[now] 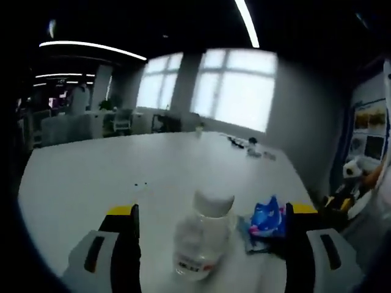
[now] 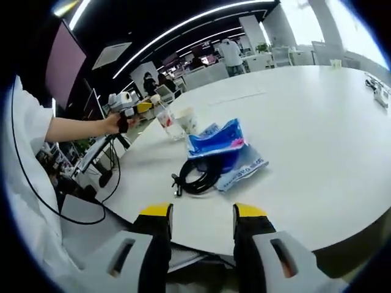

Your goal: Arrange the tabletop items into an orderly group along one side of the table until the central work area is clear of visible clutter.

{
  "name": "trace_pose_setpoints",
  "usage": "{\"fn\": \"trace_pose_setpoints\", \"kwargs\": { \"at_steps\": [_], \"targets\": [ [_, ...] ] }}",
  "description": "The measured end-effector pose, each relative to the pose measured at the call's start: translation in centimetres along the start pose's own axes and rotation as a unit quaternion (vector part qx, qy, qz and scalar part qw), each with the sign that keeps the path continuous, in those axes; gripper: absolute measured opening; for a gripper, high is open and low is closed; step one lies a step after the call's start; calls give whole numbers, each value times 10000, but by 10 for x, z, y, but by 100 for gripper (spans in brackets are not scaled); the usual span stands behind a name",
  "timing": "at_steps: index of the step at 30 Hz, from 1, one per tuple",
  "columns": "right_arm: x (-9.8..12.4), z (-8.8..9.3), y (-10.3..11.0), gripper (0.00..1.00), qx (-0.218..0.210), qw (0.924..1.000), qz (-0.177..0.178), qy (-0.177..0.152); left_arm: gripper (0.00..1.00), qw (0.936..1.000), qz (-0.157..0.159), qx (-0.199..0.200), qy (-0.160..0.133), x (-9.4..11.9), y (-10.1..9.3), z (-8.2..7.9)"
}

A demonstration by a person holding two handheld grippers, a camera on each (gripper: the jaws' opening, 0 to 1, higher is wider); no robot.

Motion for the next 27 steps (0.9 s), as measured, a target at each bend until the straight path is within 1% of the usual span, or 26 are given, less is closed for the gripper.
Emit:
{"fn": "trace_pose_setpoints", "kwargs": {
  "at_steps": [3, 6, 8, 9, 13, 17, 19, 21, 25, 26, 27],
  "targets": [
    [1, -2, 1, 35, 61, 10000, -11, -38, 97, 9999, -35, -102, 15, 3, -16, 1],
    [2, -4, 1, 35, 67, 9999, -37, -91, 96, 9998, -200, -27, 46, 5, -20, 3],
    [2, -5, 1, 35, 78, 9999, -45, -105, 94, 9994, -238, 111, -208, 9, -24, 0],
    [2, -6, 1, 35, 92, 9999, -46, -110, 94, 9992, -252, 156, -250, 10, -26, 0],
    [5, -7, 1, 36, 127, 9998, -39, -153, 94, 9991, -300, 124, -271, 17, -36, 5],
    [5, -8, 0, 36, 55, 9997, -67, -232, 93, 9987, -378, 211, -263, 27, -48, 14],
    [6, -8, 1, 36, 36, 9996, -74, -267, 93, 9986, -420, 235, -239, 31, -50, 17],
    [7, -9, 1, 36, 73, 9995, -67, -293, 93, 9984, -512, 171, -166, 38, -54, 21],
    [8, -10, 2, 36, 85, 9993, -78, -362, 92, 9983, -552, 147, -136, 51, -64, 23],
    [8, -10, 3, 36, 95, 9992, -78, -375, 92, 9981, -577, 129, -150, 54, -65, 24],
    [9, -10, 4, 36, 107, 9991, -87, -395, 91, 9979, -590, 99, -245, 58, -67, 25]
  ]
}}
Point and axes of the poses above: the point that each gripper's makers call its tool centre point, and the gripper's own axes: x roughly backward along the fingers, y roughly to its left, z roughly out of its underside, the point moved 9 cm from there along x, roughly backward along the fingers, and after that the axes turned 9 degrees about y, right-handed, at the moved point
